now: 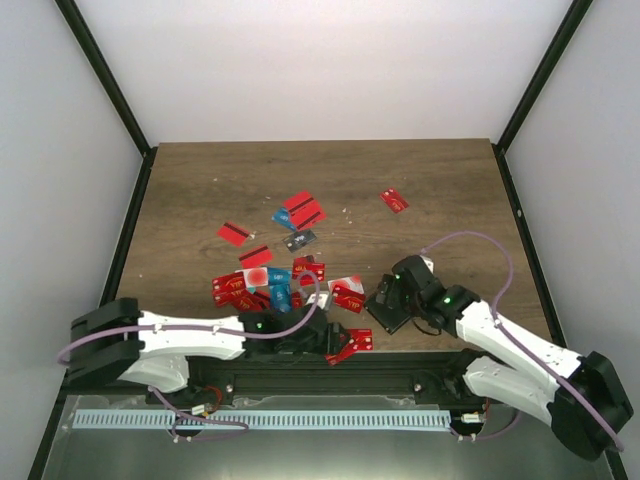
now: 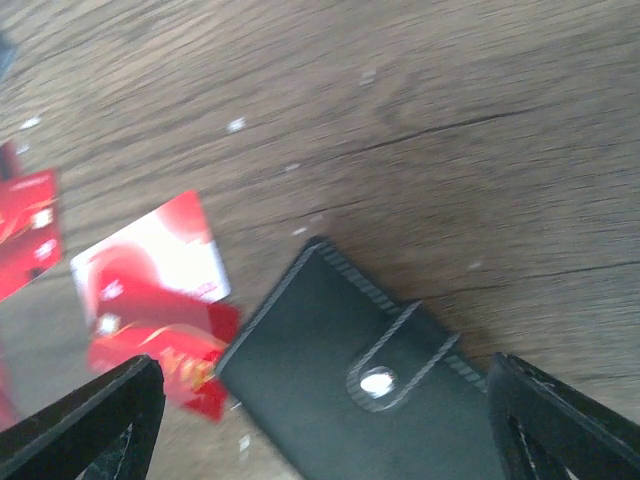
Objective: Put the credit cards into the card holder
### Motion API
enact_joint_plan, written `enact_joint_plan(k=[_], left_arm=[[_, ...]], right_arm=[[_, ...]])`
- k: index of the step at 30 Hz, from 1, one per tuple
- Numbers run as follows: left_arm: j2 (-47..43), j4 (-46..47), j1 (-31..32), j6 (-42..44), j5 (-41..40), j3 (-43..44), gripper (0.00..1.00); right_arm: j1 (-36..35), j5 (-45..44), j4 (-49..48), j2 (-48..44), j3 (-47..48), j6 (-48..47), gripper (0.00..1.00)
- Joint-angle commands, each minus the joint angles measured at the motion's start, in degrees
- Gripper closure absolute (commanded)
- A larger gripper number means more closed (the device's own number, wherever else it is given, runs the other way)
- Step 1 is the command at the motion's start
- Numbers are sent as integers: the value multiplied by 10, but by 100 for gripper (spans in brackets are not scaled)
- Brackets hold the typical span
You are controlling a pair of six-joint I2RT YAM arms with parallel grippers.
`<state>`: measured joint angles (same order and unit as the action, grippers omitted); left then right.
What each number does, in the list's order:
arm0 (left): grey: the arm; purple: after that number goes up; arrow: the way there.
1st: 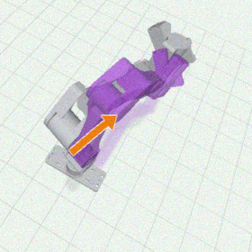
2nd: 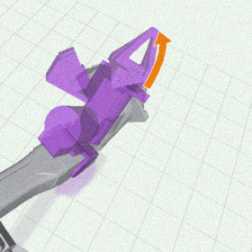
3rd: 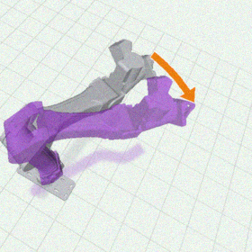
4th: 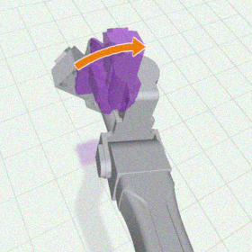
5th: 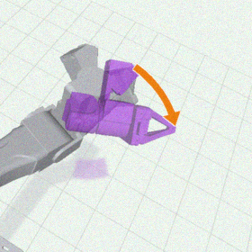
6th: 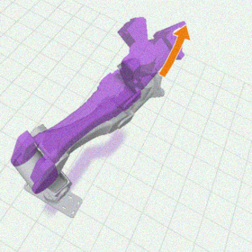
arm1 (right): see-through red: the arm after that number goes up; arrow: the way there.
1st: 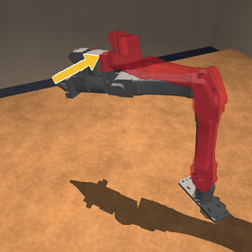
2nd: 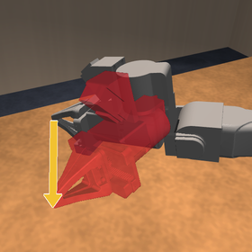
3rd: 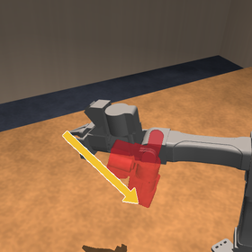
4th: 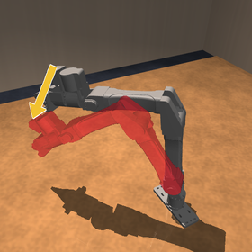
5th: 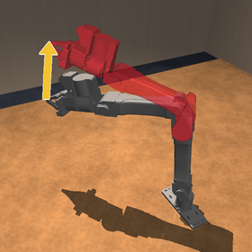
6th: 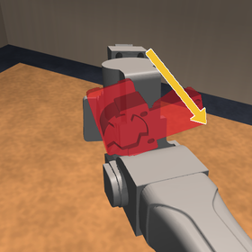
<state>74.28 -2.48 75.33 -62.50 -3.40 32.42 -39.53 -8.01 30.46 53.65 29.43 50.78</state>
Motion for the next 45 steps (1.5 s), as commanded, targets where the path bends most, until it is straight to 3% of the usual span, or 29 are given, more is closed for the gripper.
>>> enact_joint_plan(k=[1,11,19,23,29,34,39,45], left_arm=[[78,18,-9,51,-9,78,41],[276,108,-56,64,77,175,42],[368,135,-76,63,110,228,43],[391,158,-83,60,118,236,54],[396,195,-96,64,118,236,78],[386,204,-99,86,124,237,95],[350,167,-99,120,119,235,96],[294,91,-100,161,93,237,96]], right_arm=[[44,-58,-11,17,-16,10,11],[99,25,-94,76,-53,0,22],[99,79,-117,51,-97,10,35],[99,88,-112,32,-103,12,41],[99,92,-96,11,-94,10,42],[99,89,-82,-10,-88,3,39],[99,83,-71,-33,-69,-25,14],[99,115,-59,-49,-34,-90,10]])
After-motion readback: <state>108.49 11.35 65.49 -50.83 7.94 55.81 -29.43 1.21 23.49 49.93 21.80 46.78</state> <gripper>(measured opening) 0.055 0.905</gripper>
